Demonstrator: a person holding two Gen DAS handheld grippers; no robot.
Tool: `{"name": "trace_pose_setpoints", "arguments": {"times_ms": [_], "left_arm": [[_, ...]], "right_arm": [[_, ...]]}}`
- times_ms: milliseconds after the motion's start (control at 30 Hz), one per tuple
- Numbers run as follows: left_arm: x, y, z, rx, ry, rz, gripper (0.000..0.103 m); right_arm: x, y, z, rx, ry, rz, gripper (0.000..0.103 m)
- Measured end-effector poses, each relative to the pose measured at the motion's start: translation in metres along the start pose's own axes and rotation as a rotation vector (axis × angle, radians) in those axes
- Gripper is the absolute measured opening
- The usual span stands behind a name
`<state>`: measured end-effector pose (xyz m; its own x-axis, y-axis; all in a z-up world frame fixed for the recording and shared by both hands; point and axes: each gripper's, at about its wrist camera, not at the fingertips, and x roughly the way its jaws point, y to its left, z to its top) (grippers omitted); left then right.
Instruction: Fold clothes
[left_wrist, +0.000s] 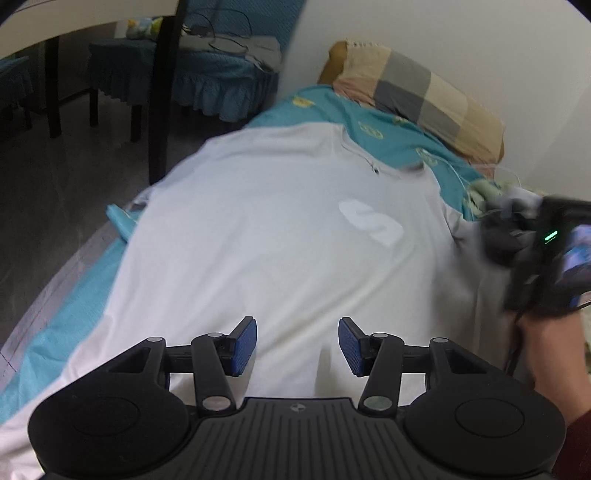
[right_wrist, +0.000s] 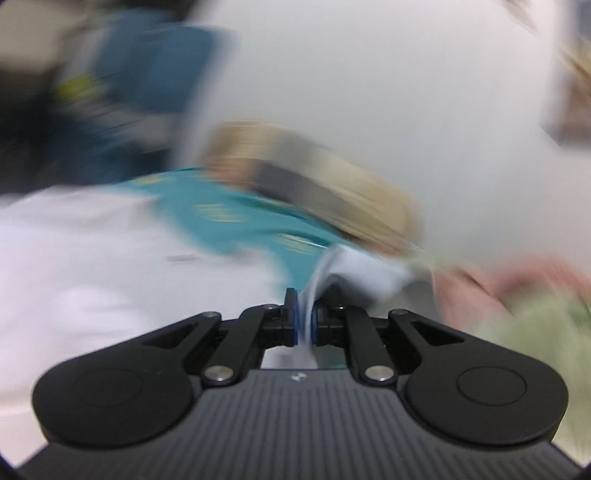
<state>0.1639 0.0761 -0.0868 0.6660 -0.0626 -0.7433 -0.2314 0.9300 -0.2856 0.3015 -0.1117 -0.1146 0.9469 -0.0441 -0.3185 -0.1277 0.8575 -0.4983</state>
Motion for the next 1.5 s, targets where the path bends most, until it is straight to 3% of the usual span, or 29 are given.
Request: {"name": "trace_pose_setpoints", "arguments": {"times_ms": [100, 167, 300, 333, 367, 533, 633, 833, 1000, 1133, 1333, 1500], "left_arm": [[-0.005, 0.012, 0.006, -0.016, -0.02, 0.012, 0.052], [-0.006, 0.017, 0.008, -0.018, -0.024, 0.014, 0.052], [-0.007, 0.019, 0.009, -0.021, -0.025, 0.001, 0.052], [-0.007, 0.018, 0.009, -0.017, -0.028, -0.005, 0.052], [-0.007, 0.016, 0.009, -0.007, -0.032, -0.009, 0.052], [-0.015, -0.001, 0.0, 0.087, -0.068, -0.018, 0.052], [-0.023, -0.013, -0.009, 0.155, -0.099, -0.01, 0.052], [-0.038, -0.038, -0.031, 0.305, -0.15, -0.011, 0.052], [-0.019, -0.066, -0.041, 0.403, -0.147, -0.041, 0.051], [0.004, -0.089, -0.044, 0.469, -0.127, -0.064, 0.051], [0.06, -0.125, -0.021, 0.568, -0.15, -0.163, 0.05], [0.111, -0.155, 0.0, 0.67, -0.164, -0.139, 0.05]], "right_arm": [[-0.002, 0.06, 0.0, -0.151, 0.061, 0.168, 0.008], [-0.015, 0.05, -0.002, -0.093, 0.094, 0.208, 0.014], [-0.039, 0.029, -0.006, 0.027, 0.161, 0.285, 0.046], [-0.046, 0.024, -0.007, 0.057, 0.177, 0.304, 0.06], [-0.052, 0.019, -0.008, 0.087, 0.194, 0.323, 0.067], [-0.083, -0.008, -0.012, 0.238, 0.276, 0.418, 0.068], [-0.134, -0.039, -0.021, 0.393, 0.301, 0.383, 0.068], [-0.198, -0.08, -0.04, 0.651, 0.268, 0.323, 0.068], [-0.205, -0.1, -0.056, 0.741, 0.234, 0.269, 0.068], [-0.189, -0.118, -0.075, 0.806, 0.269, 0.267, 0.068], [-0.164, -0.139, -0.102, 0.898, 0.332, 0.249, 0.068], [-0.142, -0.146, -0.113, 0.945, 0.347, 0.248, 0.068]]}}
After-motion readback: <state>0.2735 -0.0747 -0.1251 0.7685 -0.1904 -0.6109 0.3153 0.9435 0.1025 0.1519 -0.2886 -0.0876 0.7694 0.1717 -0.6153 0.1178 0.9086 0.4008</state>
